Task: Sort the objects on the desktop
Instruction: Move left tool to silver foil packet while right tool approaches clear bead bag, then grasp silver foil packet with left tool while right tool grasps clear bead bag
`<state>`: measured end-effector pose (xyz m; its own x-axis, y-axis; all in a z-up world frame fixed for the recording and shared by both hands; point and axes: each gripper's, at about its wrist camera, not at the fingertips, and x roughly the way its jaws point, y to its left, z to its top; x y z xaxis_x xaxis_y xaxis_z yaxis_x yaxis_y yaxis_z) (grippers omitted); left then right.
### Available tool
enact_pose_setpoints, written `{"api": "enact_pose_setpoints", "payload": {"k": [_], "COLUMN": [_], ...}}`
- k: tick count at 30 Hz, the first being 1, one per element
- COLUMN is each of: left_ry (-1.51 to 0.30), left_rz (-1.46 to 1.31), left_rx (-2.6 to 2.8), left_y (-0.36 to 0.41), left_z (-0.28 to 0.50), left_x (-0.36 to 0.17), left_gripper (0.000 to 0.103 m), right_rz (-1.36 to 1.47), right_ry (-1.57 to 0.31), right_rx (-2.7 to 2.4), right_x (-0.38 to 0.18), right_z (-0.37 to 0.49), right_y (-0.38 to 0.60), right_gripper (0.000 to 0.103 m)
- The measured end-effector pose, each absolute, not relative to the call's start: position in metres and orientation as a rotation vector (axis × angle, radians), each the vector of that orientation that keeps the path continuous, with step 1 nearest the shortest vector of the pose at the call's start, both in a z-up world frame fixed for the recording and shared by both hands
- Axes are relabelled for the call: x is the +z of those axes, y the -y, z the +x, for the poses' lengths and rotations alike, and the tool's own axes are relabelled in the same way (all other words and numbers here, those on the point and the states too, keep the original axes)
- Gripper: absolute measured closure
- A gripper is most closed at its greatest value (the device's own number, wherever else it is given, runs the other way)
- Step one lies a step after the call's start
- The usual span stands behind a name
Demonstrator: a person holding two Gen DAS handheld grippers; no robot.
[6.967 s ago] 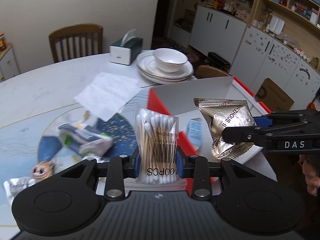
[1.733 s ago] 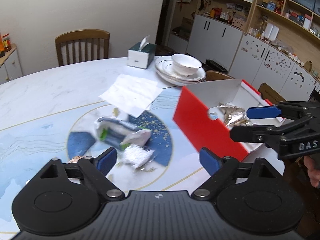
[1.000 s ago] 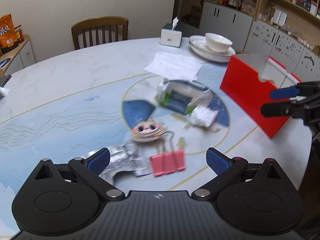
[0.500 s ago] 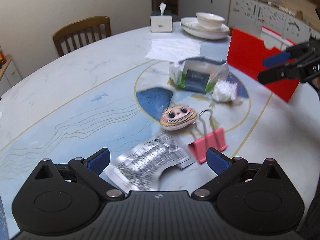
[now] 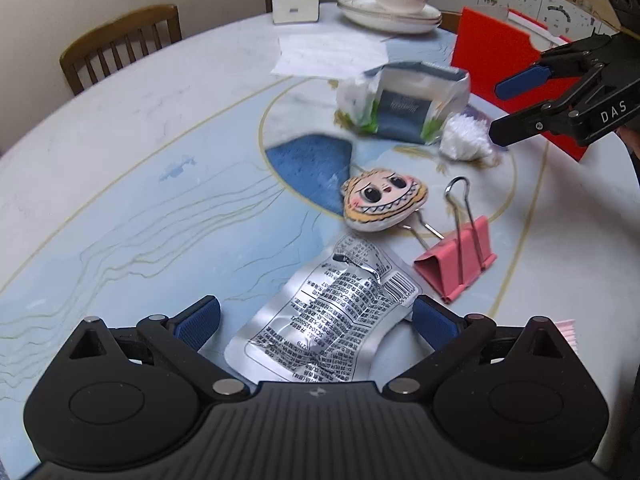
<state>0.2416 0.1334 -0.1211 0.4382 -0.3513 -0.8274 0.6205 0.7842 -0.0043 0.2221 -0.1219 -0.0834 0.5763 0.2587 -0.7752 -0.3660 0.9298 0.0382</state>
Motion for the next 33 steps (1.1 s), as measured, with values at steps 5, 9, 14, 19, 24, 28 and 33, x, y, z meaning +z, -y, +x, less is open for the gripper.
{"api": "enact_pose_setpoints", "payload": {"k": [5, 9, 14, 19, 24, 28, 33], "left_ry": [-0.940, -0.937, -0.935, -0.929, -0.927, -0.934, -0.942], "left_rz": [0.310, 0.312, 0.318, 0.298, 0.274, 0.253, 0.223], "left_rx": [-0.625, -0.608, -0.585, -0.551, -0.500, -0.459, -0.416], "left_y": [-0.131, -0.126, -0.122, -0.121, -0.121, -0.120, -0.114], "left_z": [0.243, 0.241, 0.237, 0.233, 0.229, 0.227, 0.222], "left_x": [-0.123, -0.124, -0.123, -0.120, -0.116, -0.115, -0.113], "left_gripper": [0.000, 0.001, 0.005, 0.017, 0.038, 0.041, 0.042], "right_rz": [-0.141, -0.132, -0.123, -0.121, -0.122, -0.124, -0.108], "right_ry": [-0.911, -0.941, -0.969, -0.981, -0.993, -0.979, -0.980], "right_rx": [0.375, 0.381, 0.386, 0.385, 0.389, 0.412, 0.430], "right_x": [-0.092, -0.101, -0.110, -0.115, -0.120, -0.119, -0.118], "right_z": [0.232, 0.240, 0.245, 0.247, 0.246, 0.244, 0.243], "right_y": [0.118, 0.115, 0.115, 0.115, 0.115, 0.115, 0.118], "right_gripper": [0.020, 0.020, 0.021, 0.023, 0.026, 0.037, 0.046]}}
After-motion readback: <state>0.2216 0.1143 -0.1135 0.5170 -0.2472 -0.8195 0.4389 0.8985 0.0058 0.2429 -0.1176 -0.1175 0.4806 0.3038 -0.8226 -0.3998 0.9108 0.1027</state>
